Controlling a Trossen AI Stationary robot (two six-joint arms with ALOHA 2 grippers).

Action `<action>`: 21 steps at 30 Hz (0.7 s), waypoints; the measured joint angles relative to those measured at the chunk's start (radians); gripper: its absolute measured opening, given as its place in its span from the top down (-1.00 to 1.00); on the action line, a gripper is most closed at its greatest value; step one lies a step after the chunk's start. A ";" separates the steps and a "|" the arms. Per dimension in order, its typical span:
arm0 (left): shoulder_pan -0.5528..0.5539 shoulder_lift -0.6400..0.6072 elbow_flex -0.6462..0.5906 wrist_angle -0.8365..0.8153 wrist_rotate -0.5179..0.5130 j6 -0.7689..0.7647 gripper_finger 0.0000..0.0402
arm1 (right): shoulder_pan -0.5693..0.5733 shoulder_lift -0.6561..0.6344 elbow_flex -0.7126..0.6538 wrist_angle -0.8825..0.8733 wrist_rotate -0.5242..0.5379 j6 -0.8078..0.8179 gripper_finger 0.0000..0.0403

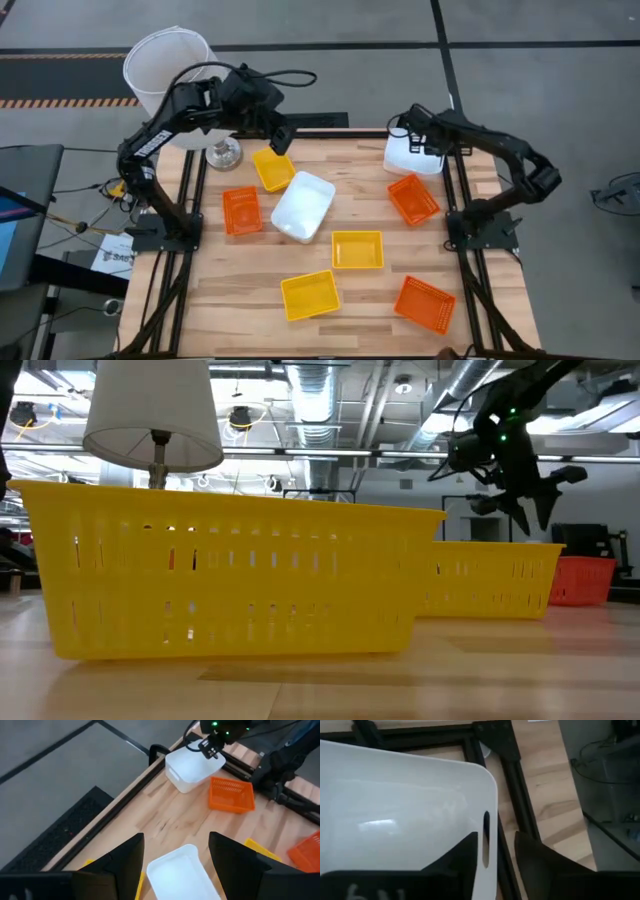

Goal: Stack baskets by color
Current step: Stack the top white bin on top of the bottom white bin

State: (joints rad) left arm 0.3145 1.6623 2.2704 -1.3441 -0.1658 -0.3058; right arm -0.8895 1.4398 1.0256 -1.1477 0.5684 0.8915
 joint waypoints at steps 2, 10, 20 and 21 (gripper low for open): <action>0.000 0.002 0.000 -0.001 -0.001 0.007 -0.06 | -0.013 0.018 0.000 -0.006 -0.002 0.005 0.12; 0.004 0.005 0.000 -0.007 -0.019 0.014 -0.06 | -0.024 0.127 -0.001 -0.016 -0.081 0.049 0.09; 0.004 0.005 0.000 -0.016 -0.026 0.067 -0.06 | -0.024 0.222 -0.001 -0.014 -0.103 0.054 0.49; 0.004 0.005 0.000 -0.019 -0.029 0.076 -0.06 | -0.024 0.222 -0.001 -0.007 -0.111 0.053 0.57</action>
State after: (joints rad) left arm 0.3183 1.6669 2.2704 -1.3636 -0.1948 -0.2294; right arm -0.9138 1.6615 1.0248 -1.1550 0.4577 0.9449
